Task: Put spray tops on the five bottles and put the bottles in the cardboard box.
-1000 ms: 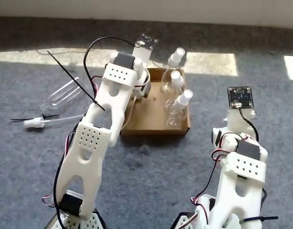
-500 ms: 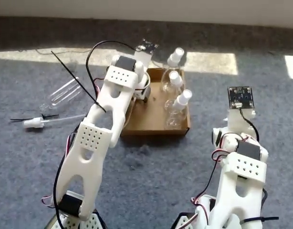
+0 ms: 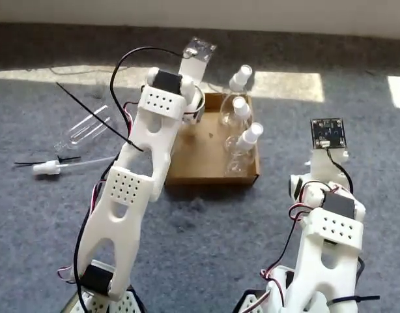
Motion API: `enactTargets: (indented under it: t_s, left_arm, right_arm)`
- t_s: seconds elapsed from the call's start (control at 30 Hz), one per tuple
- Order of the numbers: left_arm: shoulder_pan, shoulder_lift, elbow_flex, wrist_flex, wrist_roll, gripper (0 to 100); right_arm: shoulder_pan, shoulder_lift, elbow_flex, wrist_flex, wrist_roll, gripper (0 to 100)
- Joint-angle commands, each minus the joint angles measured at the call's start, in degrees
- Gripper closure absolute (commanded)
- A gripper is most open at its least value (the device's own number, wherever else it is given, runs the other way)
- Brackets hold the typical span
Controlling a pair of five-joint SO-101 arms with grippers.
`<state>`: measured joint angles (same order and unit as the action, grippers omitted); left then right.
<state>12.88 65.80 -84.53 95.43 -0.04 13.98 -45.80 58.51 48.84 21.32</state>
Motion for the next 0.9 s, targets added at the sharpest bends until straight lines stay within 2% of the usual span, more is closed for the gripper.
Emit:
enactTargets:
  t_s: [0.0,0.27,0.6,0.77,0.87]
  left_arm:
    - [0.0,-1.1,-11.3,4.7,0.3,88]
    - [-4.2,-15.3,-9.0,5.1,0.4,88]
    - [-13.1,-42.2,-7.6,5.5,0.6,88]
    - [-17.6,-58.2,7.3,5.5,0.6,88]
    - [-18.3,-69.4,20.3,5.5,0.6,88]
  right_arm:
    - [0.7,-0.5,-0.7,-0.7,0.4,96.8]
    - [0.7,-0.5,-0.8,-0.7,0.4,97.8]
    - [0.6,-3.6,-3.6,-0.8,0.4,99.4]
    - [-0.4,-16.0,-9.6,1.6,0.1,99.4]
    - [-9.0,-22.0,-16.0,11.0,-1.9,99.4]
